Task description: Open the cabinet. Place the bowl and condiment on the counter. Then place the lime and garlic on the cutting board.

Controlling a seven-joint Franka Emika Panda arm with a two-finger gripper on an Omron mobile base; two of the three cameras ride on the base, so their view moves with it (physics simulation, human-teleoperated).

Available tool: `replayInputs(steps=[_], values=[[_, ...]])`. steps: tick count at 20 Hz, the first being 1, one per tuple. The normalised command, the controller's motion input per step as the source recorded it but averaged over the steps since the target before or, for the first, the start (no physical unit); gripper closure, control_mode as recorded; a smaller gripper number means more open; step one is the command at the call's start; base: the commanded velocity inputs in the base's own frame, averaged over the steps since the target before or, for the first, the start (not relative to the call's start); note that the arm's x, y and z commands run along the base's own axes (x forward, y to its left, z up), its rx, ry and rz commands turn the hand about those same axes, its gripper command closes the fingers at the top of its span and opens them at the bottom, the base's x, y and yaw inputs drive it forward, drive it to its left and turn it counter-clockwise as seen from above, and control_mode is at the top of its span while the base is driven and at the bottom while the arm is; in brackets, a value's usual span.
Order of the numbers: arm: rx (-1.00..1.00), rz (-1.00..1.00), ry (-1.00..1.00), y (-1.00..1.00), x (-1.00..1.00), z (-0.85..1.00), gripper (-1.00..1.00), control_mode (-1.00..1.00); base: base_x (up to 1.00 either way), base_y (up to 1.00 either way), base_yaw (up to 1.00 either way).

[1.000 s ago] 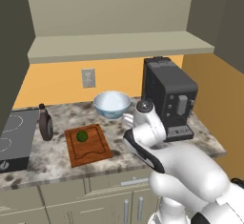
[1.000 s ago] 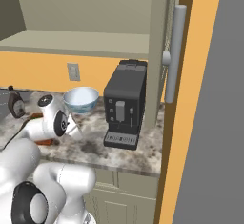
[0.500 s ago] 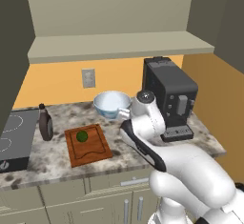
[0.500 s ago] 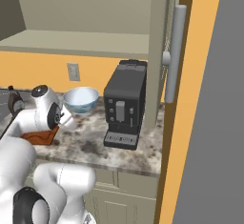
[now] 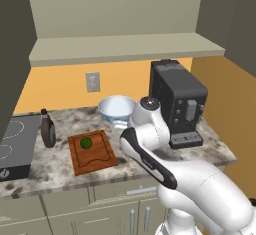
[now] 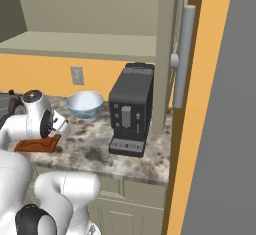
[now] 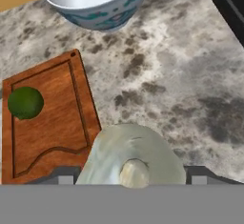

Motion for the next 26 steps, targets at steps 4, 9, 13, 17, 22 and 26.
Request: replayInputs(steps=[4,9,13,17,22,26], values=[[-0.02,0.23,0.00,0.47,-0.18,0.00,1.00,-1.00,0.00,0.00,0.00],[-0.01,0.24,0.01,0.17,0.03,0.00,1.00,-1.00,0.00,0.00,0.00],[0.00,0.25,0.00,0.17,0.16,0.00,1.00,-1.00,0.00,0.00,0.00],[-0.01,0.18,0.00,0.26,0.36,0.00,1.00,-1.00,0.00,0.00,0.00],[-0.05,0.09,0.02,0.28,0.42,0.00,1.00,-1.00,0.00,0.00,0.00],[-0.14,0.08,0.12,0.30,0.17,-0.07,1.00,-1.00,0.00,0.00,0.00]])
